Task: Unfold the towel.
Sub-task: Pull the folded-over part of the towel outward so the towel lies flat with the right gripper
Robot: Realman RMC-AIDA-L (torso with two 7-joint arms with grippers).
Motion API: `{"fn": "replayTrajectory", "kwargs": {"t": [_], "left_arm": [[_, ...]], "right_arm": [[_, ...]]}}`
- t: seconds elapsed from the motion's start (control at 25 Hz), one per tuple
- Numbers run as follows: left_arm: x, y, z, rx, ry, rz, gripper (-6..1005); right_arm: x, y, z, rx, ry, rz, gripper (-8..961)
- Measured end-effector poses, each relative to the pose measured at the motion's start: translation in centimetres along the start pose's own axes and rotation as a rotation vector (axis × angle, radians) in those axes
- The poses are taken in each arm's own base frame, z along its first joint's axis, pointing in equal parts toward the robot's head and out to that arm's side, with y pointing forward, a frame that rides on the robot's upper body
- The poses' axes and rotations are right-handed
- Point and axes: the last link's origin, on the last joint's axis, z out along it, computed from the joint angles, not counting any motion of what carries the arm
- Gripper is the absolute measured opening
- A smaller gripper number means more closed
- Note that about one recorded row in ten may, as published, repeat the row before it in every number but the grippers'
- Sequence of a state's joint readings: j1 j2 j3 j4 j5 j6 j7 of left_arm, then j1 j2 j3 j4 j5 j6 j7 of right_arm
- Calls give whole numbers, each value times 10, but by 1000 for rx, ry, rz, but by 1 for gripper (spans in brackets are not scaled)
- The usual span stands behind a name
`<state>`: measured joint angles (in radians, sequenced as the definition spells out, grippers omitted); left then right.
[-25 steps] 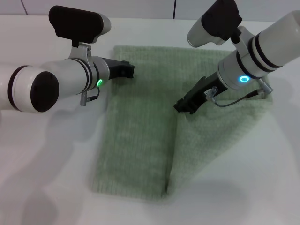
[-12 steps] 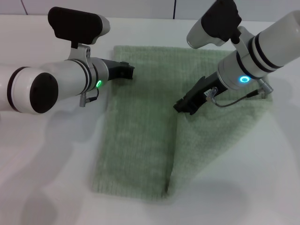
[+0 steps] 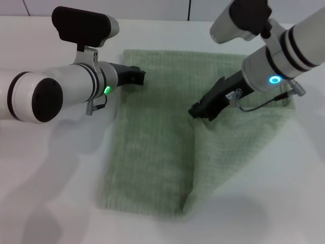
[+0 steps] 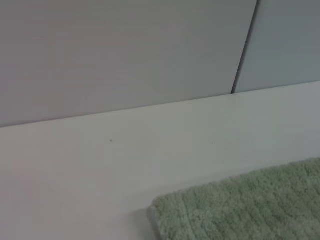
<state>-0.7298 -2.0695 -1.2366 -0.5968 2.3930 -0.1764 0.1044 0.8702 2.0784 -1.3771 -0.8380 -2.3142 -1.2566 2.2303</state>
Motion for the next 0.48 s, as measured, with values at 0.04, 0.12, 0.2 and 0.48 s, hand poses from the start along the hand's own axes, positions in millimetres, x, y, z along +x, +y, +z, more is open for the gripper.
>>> {"fn": "replayTrajectory", "kwargs": {"t": [0.04, 0.12, 0.2, 0.48], "left_arm": [[0, 0, 0, 0, 0, 0, -1], [0, 0, 0, 0, 0, 0, -1], [0, 0, 0, 1, 0, -1, -1], [-1, 0, 0, 1, -3, -1, -1]], "right_arm": [[0, 1, -3, 2, -1, -2, 30], [-1, 3, -9, 3, -3, -11, 30], [-1, 6, -14, -3, 4, -18, 30], [0, 14, -37, 13, 27, -36, 29]]}}
